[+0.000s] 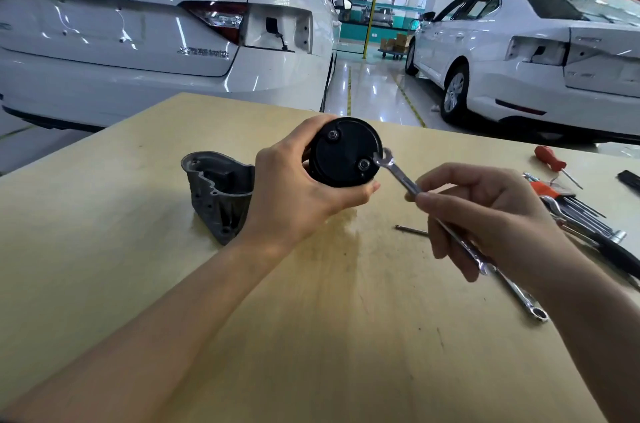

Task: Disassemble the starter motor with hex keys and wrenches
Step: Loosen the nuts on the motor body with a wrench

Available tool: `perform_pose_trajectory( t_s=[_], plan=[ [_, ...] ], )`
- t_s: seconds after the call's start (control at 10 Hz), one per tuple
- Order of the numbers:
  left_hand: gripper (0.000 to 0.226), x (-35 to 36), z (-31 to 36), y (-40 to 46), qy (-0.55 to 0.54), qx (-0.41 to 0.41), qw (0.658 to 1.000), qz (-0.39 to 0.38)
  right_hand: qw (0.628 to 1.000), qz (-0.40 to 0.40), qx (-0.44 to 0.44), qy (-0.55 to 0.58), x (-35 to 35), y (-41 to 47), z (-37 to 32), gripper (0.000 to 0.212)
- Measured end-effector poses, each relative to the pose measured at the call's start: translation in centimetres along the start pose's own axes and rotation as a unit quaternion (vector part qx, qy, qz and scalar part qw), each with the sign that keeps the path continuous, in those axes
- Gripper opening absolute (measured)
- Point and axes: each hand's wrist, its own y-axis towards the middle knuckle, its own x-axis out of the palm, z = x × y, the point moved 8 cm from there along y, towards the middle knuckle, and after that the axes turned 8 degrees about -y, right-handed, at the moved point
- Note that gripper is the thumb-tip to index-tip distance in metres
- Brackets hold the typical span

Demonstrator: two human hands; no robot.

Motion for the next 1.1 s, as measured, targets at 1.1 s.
perform_pose_trajectory(
  t_s=[1.1],
  plan=[
    [0.063, 0.3, 0.3, -0.4, 0.007, 0.011, 1.0, -0.017, 0.978, 0.059, -0.077, -0.183, -1.0, -0.2, -0.9, 0.019]
  ],
)
